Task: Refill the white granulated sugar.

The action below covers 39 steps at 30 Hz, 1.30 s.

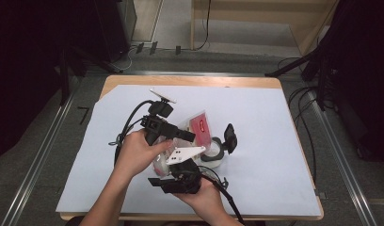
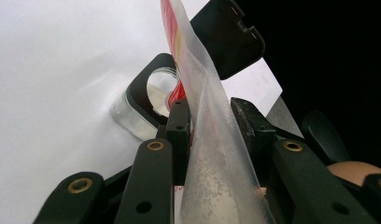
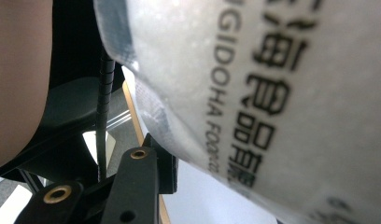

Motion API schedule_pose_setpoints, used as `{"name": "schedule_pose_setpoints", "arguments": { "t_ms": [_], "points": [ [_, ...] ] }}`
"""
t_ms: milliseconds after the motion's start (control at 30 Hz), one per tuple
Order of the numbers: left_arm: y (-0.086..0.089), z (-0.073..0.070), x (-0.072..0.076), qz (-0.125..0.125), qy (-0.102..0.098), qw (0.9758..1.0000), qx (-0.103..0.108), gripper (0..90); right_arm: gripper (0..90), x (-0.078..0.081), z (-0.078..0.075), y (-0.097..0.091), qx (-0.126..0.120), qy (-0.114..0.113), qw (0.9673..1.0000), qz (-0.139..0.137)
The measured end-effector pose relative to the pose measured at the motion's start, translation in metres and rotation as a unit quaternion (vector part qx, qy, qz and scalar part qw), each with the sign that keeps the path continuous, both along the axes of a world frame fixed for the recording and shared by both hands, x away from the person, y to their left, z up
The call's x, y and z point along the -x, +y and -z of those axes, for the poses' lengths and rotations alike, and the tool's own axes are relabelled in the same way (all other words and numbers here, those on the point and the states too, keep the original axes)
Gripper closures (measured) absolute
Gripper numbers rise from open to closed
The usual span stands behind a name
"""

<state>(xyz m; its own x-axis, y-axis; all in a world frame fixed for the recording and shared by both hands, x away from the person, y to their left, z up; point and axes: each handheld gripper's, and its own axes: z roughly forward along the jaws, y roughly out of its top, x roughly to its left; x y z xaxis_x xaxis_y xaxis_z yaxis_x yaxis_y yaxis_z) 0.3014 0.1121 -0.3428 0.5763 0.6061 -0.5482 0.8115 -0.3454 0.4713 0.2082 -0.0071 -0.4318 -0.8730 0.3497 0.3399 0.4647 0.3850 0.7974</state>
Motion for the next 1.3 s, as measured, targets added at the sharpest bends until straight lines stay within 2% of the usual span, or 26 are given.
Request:
{"name": "schedule_pose_setpoints", "arguments": {
  "t_ms": [1300],
  "points": [
    [-0.0011,-0.0014,0.0014,-0.001,-0.002,1.0000,-0.002,69.6,63.8,0.0003,0.0000,-0.0003,-0.004,-0.001,1.0000,0.000]
  ]
}}
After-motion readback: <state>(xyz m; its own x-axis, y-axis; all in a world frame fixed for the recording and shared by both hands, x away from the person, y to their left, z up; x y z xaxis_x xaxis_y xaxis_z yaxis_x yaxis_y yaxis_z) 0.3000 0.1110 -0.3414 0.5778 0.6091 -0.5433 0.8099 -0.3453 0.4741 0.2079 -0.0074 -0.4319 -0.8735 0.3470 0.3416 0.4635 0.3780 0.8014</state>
